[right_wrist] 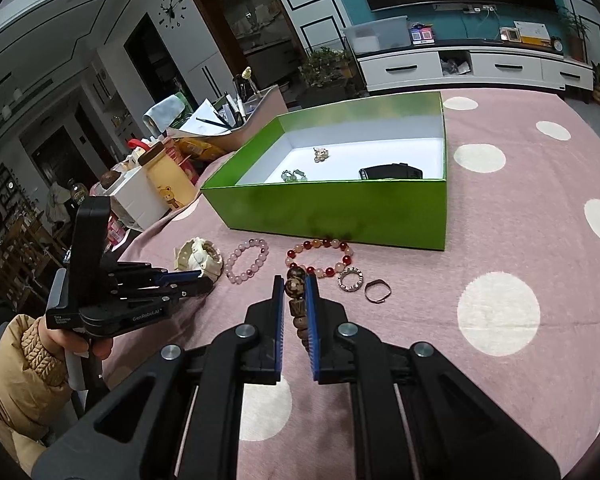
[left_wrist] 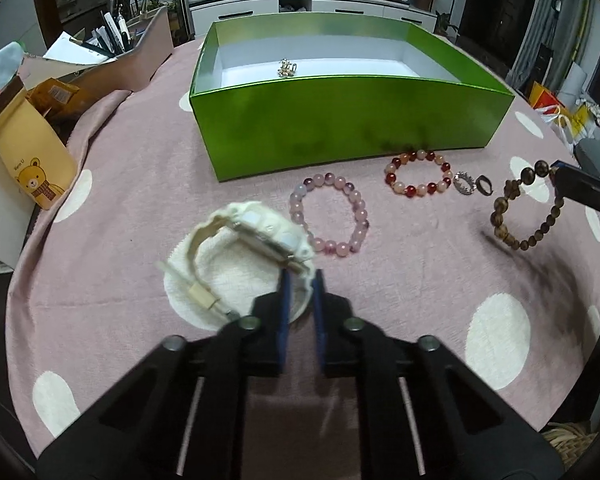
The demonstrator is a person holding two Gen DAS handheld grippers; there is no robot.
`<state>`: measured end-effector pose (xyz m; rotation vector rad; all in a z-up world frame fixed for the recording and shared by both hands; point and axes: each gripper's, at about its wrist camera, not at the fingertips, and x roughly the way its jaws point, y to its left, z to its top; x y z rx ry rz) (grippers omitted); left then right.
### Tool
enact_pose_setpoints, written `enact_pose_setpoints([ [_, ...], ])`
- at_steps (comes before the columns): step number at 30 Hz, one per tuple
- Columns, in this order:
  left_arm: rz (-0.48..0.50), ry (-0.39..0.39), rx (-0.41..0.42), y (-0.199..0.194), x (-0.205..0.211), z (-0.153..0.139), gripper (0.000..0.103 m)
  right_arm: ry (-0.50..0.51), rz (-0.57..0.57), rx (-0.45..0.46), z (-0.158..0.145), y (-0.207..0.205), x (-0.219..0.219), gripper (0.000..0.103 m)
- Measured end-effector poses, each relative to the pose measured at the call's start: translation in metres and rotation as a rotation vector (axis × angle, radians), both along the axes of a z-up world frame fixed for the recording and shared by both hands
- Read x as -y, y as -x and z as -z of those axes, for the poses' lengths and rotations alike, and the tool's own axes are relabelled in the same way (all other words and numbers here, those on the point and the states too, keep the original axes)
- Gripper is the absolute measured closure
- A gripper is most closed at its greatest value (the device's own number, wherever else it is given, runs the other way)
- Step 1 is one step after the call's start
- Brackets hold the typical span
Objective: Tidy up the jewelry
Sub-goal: 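Grasp the white watch with the left tool, then carry the white watch with the left tool while the right tool carries the bead bracelet over the box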
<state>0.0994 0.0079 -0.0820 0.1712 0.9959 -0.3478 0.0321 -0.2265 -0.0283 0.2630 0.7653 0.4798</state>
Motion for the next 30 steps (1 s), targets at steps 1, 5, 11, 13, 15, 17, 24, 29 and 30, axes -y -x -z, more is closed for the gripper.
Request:
enact_pose_setpoints([
  [1,-0.006,0.000,0.009,0.001,0.000,-0.001,0.097,-0.002,0.004,-0.002,0.000,0.001,0.001,0.093],
  [5,-0.049,0.066,0.013,0.004,-0.005,-0.006,0.099,-0.007,0.016,0.000,-0.002,0.001,0.004,0.093],
  [11,-0.084,0.200,0.005,0.010,-0.018,-0.020,0.099,-0.016,0.031,0.010,-0.006,0.005,0.011,0.093],
  [13,-0.088,0.223,0.011,0.012,-0.020,-0.026,0.099,-0.020,0.037,0.013,-0.007,0.006,0.013,0.093],
  [15,-0.094,0.232,0.024,0.013,-0.021,-0.033,0.099,-0.024,0.043,0.018,-0.010,0.006,0.015,0.093],
  [17,-0.091,0.248,0.038,0.014,-0.021,-0.042,0.099,-0.026,0.049,0.025,-0.013,0.005,0.017,0.093],
  [24,-0.069,0.259,0.104,0.001,-0.009,-0.074,0.099,-0.008,0.064,0.079,-0.035,-0.007,0.022,0.093],
  [29,-0.050,0.261,0.138,-0.018,0.003,-0.094,0.099,0.013,0.072,0.135,-0.056,-0.026,0.024,0.093],
  [30,-0.045,0.260,0.144,-0.023,0.006,-0.097,0.099,0.017,0.076,0.142,-0.059,-0.030,0.024,0.093],
])
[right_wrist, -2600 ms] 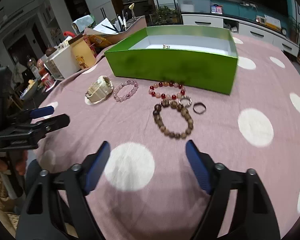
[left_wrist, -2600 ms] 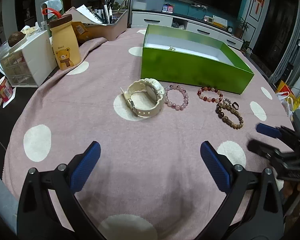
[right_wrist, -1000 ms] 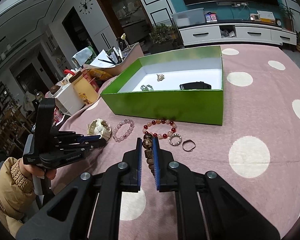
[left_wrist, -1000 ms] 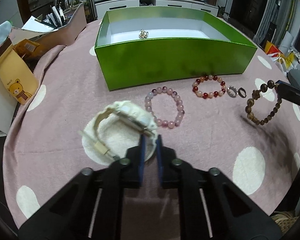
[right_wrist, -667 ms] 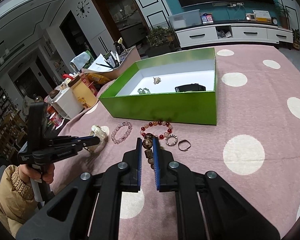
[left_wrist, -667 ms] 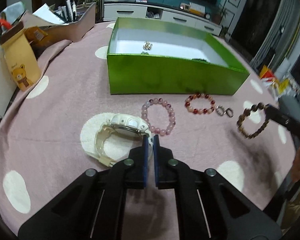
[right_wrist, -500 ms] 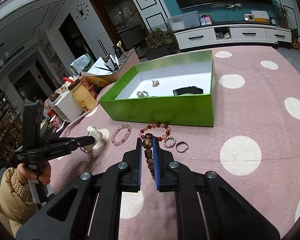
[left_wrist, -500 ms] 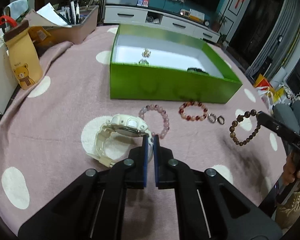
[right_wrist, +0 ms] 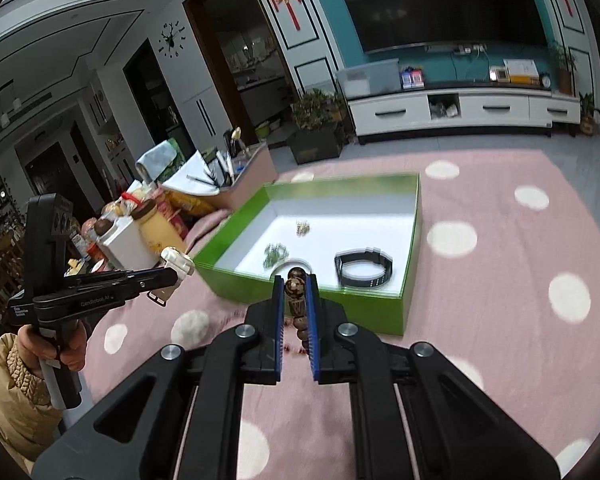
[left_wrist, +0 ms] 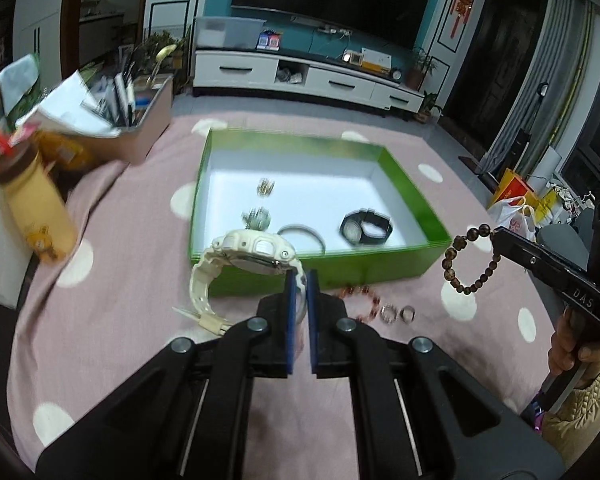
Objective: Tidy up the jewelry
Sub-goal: 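Carry the white watch with the left tool while the right tool carries the bead bracelet over the box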
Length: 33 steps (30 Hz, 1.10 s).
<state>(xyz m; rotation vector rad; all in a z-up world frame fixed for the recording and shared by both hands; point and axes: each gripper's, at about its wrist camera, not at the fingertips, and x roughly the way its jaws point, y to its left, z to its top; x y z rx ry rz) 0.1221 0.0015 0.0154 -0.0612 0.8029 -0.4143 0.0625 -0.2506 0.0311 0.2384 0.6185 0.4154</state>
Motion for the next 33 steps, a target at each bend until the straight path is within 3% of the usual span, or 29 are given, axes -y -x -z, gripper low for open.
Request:
enact_pose_setpoints([
  [11,0.023,0.002,0.001,-0.074,0.041,-0.022,0.098,0.011,0.064,0.020,-0.015,-0.064,0.012,0.093],
  [26,0.005,-0.047,-0.170,-0.158,0.084,0.037,0.094,0.090,0.119,-0.108,0.028,-0.149,0.016,0.093],
  [31,-0.001,-0.078,-0.163,-0.170,0.093,0.042,0.095,0.121,0.124,-0.148,0.044,-0.164,0.014,0.092],
  [33,-0.008,-0.090,-0.158,-0.170,0.093,0.043,0.094,0.121,0.132,-0.163,0.047,-0.167,0.014,0.086],
])
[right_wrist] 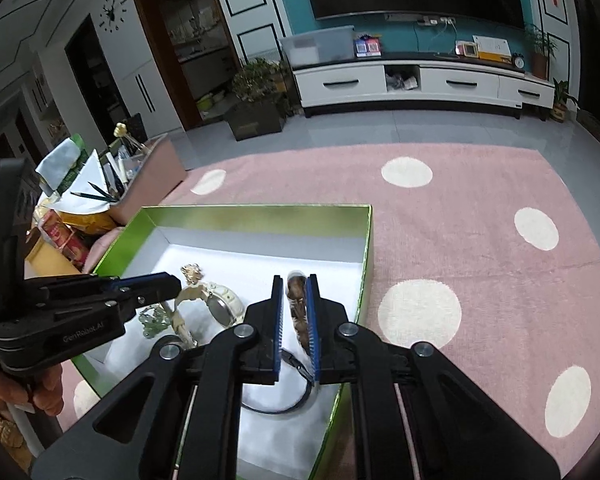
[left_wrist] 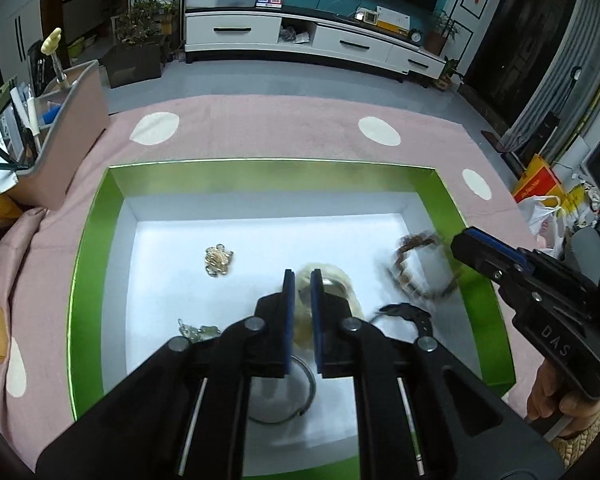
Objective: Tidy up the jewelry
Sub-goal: 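Carry the white watch with the left tool while the right tool carries the bead bracelet over the box, then release the white watch and bead bracelet into the green box while both tools open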
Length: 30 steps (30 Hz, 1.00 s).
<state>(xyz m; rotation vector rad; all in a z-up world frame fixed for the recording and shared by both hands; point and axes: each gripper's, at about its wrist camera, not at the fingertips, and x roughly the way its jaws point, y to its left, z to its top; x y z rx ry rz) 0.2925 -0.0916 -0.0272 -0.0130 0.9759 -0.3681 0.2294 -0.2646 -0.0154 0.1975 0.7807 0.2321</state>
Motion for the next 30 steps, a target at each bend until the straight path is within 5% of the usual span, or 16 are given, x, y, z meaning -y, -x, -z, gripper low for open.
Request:
enact_pose_setpoints([
  [2,0.002,-0.001,0.006,0.003,-0.002,-0.001,0.088,-0.018,0.005,0.000,0.001,0.002,0.002,0.074],
  [6,-0.016,0.012,0.012,0.007,-0.010,-0.005,0.061,-0.043,0.013,0.018,-0.005,0.014,0.008,0.073],
  [12,-0.041,0.024,0.043,0.028,-0.028,-0.021,0.039,-0.061,0.011,0.048,-0.017,0.045,0.015,0.068],
  [20,-0.065,0.015,0.112,0.074,-0.055,-0.044,0.027,-0.075,0.010,0.068,-0.029,0.098,0.023,0.066],
  [30,-0.074,-0.008,0.175,0.145,-0.085,-0.052,0.026,-0.058,-0.008,0.048,-0.023,0.151,0.018,0.065],
])
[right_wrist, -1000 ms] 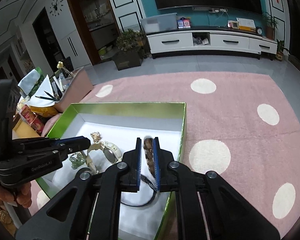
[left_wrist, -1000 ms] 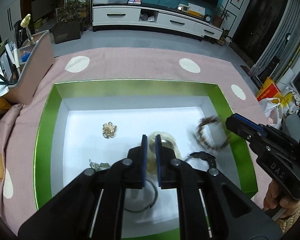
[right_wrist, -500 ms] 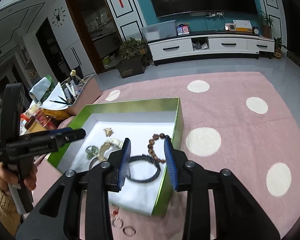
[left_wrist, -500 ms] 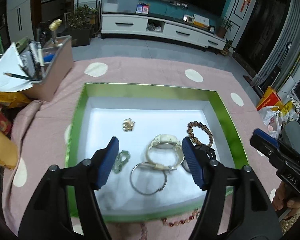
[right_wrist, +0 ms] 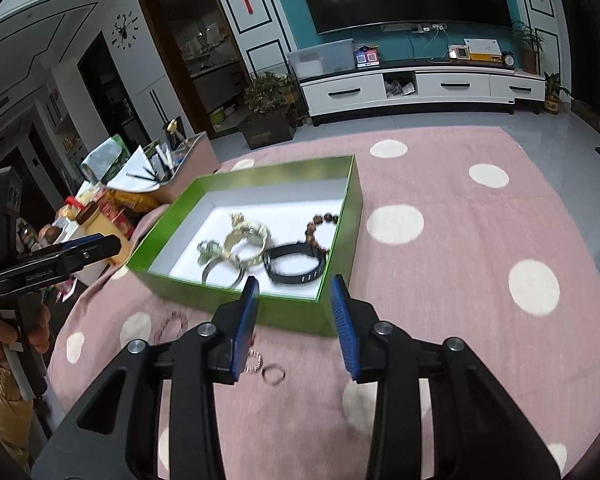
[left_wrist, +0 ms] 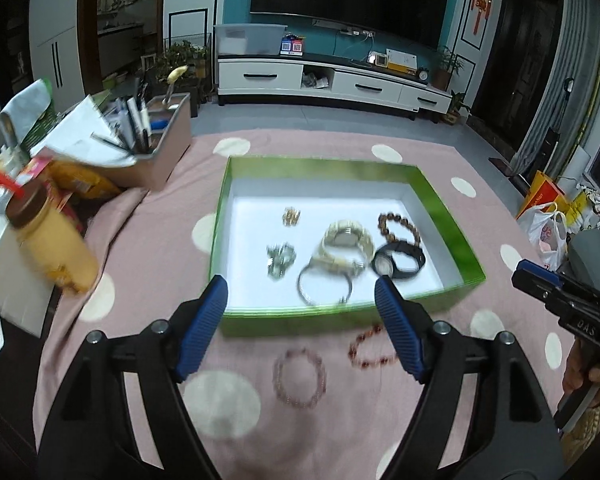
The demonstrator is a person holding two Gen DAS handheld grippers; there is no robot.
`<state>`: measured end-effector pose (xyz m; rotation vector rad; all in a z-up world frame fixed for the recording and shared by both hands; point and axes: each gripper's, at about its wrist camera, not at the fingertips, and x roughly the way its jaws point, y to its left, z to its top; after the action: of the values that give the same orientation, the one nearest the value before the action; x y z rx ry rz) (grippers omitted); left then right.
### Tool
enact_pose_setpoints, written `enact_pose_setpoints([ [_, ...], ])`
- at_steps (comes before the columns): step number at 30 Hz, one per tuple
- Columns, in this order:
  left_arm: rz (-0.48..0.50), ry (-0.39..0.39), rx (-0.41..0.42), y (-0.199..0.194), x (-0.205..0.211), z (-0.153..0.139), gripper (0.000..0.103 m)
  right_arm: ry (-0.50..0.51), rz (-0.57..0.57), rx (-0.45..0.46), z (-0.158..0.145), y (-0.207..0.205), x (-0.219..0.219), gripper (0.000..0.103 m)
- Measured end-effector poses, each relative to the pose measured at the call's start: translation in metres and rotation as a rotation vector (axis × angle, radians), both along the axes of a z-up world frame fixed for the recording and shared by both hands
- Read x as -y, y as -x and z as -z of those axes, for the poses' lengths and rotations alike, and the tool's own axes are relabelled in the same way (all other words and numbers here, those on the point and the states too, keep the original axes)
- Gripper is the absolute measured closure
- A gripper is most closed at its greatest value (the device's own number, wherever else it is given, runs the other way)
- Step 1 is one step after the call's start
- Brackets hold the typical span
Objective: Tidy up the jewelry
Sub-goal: 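Release the white watch and bead bracelet into the green box while both tools open, then withdraw both open tools from the box toward the remaining jewelry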
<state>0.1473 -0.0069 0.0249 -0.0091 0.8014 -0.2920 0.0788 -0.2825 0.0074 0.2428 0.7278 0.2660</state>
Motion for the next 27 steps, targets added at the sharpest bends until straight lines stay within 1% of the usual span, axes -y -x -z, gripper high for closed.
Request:
enact_pose_setpoints([
  [5,-0.027,0.015,-0.033,0.029,-0.016,0.016,0.026,0.017,-0.026,-0.012,0.006,0.020,-0.009,0.065],
  [9,-0.056,0.010,-0.058,0.046,-0.023,0.030,0.026,0.042,-0.051,-0.034,0.014,0.034,-0.018,0.065],
  [16,-0.150,0.001,-0.079,0.072,-0.036,0.052,0.026,0.096,-0.095,-0.095,0.039,0.051,-0.035,0.066],
  [18,-0.162,0.010,-0.095,0.080,-0.040,0.061,0.026,0.117,-0.106,-0.115,0.048,0.053,-0.042,0.066],
  [22,-0.164,0.003,-0.129,0.084,-0.041,0.075,0.026,0.157,-0.116,-0.138,0.062,0.051,-0.052,0.066],
  [27,-0.171,0.010,-0.148,0.080,-0.044,0.081,0.026,0.206,-0.138,-0.143,0.073,0.038,-0.062,0.066],
])
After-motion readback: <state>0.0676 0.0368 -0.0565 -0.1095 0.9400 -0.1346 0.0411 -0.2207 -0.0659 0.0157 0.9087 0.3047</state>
